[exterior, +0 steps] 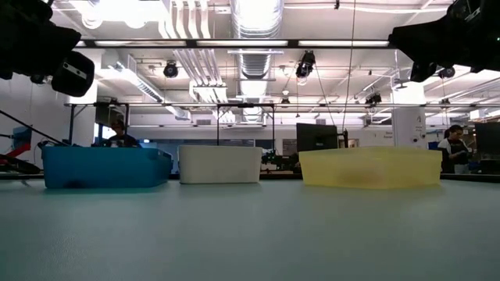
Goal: Sort & place blocks by color
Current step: Return to Home Position
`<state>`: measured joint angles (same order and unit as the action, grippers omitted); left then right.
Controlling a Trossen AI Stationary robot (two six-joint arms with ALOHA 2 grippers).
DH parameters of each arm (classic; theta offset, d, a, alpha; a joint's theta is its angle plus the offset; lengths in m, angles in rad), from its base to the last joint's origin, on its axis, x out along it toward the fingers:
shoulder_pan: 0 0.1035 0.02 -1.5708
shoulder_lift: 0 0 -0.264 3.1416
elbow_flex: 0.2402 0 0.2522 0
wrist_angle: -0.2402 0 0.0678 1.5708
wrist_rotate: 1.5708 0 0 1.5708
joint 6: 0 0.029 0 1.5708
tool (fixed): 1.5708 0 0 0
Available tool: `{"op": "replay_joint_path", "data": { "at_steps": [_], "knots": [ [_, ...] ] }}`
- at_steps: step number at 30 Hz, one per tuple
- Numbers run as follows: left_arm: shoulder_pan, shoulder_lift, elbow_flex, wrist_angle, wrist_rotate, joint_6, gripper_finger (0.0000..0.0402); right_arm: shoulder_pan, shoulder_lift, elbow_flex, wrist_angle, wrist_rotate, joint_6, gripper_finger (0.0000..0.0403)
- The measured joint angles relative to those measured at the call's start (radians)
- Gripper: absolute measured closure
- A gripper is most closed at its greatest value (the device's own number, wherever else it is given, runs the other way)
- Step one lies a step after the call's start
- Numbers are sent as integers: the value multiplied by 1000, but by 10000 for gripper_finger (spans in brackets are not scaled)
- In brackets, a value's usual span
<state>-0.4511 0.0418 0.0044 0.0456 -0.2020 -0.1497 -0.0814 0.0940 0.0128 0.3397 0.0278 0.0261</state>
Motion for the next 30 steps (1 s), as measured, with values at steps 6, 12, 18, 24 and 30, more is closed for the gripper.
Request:
{"op": "replay_joint_path", "data": {
  "at_steps": [6,12,18,24,30],
  "knots": [
    [0,0,0,0,0,0,400,0,0,0,0,0,0,326],
    [0,0,0,0,0,0,400,0,0,0,0,0,0,319],
    [0,0,0,0,0,0,400,0,0,0,0,0,0,322],
    [0,0,0,0,0,0,400,0,0,0,0,0,0,332],
    [0,0,0,0,0,0,400,0,0,0,0,0,0,333]
  ]
}}
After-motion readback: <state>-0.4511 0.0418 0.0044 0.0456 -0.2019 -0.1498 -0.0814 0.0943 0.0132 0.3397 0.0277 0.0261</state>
